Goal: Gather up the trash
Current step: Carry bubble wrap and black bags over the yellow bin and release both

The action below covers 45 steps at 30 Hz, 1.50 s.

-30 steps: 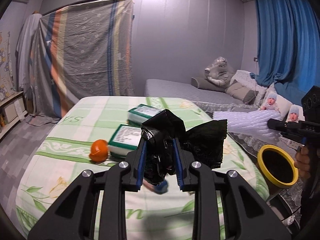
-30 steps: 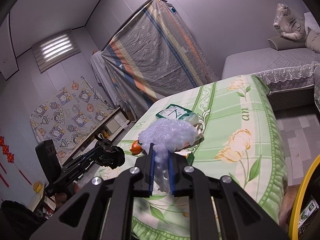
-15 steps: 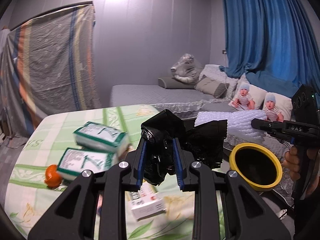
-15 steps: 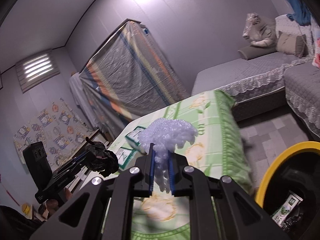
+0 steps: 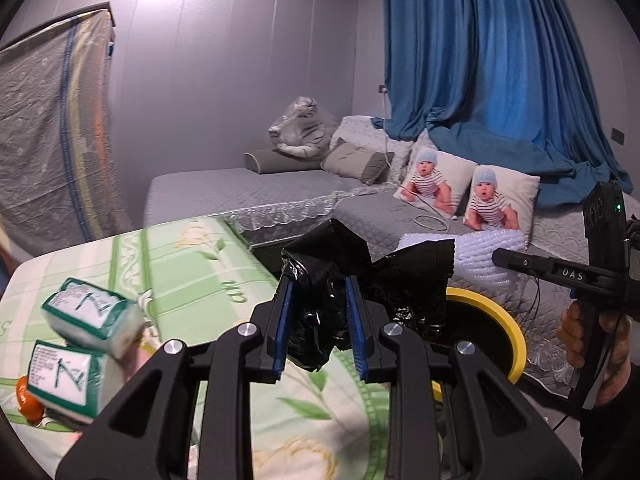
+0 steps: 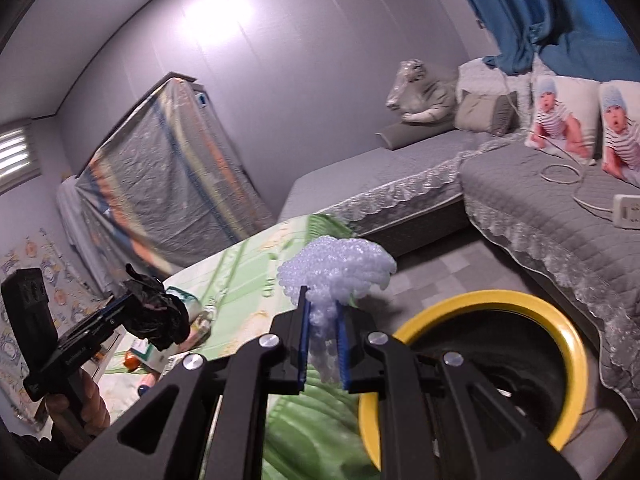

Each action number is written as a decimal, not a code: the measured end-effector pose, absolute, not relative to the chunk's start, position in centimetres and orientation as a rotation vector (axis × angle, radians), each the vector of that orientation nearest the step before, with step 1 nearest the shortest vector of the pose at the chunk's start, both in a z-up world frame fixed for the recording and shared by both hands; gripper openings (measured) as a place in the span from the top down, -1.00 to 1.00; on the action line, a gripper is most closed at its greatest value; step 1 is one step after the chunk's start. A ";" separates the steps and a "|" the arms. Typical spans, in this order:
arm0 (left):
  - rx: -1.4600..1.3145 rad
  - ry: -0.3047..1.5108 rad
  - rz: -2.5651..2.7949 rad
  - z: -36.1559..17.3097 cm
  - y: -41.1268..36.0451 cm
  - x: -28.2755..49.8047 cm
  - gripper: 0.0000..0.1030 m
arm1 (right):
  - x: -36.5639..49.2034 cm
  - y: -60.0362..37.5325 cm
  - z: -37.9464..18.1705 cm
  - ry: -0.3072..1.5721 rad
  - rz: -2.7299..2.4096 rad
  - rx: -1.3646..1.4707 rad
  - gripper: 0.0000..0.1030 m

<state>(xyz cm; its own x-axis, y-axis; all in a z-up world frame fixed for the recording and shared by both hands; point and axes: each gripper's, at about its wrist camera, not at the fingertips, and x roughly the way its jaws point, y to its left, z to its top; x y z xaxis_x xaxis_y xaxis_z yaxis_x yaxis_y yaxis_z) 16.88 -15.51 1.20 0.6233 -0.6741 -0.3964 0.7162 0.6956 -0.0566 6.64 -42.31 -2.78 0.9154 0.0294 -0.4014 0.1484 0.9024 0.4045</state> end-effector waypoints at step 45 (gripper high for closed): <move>0.101 0.649 -1.002 -7.3 -33.6 19.4 -0.77 | 0.9 -54.3 -10.7 0.516 -0.558 0.701 0.03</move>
<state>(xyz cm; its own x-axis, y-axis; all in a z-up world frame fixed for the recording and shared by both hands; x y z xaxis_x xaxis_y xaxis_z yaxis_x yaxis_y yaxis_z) 19.40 -33.64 -7.34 0.3688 -0.7500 -0.5491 0.8078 0.5509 -0.2097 0.88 -54.29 -10.67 0.7360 -0.2987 -0.6075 0.6292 0.6330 0.4510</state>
